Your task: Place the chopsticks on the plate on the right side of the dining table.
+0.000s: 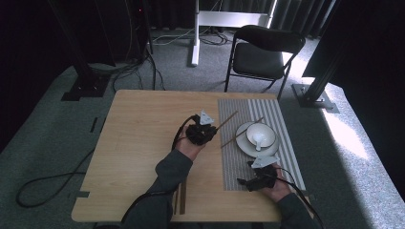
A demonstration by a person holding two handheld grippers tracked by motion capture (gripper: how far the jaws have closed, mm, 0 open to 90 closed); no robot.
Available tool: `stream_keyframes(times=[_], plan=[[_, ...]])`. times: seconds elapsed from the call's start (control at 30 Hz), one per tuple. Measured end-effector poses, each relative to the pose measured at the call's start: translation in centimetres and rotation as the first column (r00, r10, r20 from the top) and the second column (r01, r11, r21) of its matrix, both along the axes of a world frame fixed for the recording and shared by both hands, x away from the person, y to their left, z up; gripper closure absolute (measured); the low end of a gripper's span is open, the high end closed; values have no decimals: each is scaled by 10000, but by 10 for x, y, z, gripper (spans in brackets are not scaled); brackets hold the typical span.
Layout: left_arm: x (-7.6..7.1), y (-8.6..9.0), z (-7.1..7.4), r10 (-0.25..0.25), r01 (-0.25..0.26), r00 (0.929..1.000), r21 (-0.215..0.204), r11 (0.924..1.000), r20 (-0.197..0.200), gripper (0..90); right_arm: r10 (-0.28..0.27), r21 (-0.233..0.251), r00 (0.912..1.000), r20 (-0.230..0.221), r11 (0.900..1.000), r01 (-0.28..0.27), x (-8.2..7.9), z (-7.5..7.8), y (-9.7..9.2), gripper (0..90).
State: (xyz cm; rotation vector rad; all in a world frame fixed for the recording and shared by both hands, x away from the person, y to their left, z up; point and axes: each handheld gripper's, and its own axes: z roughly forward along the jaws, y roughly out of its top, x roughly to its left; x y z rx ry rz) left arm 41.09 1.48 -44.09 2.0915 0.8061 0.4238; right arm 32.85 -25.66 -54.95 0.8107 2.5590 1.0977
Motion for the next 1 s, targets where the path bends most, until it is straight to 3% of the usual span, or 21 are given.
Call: stream_keyframes(times=[1.0], plan=[[20, -36, -13, -743, 746, 9971, 171, 9971, -191, 845, -3, 10, 10000, -12, 10000, 3, 0, 0, 0, 125]])
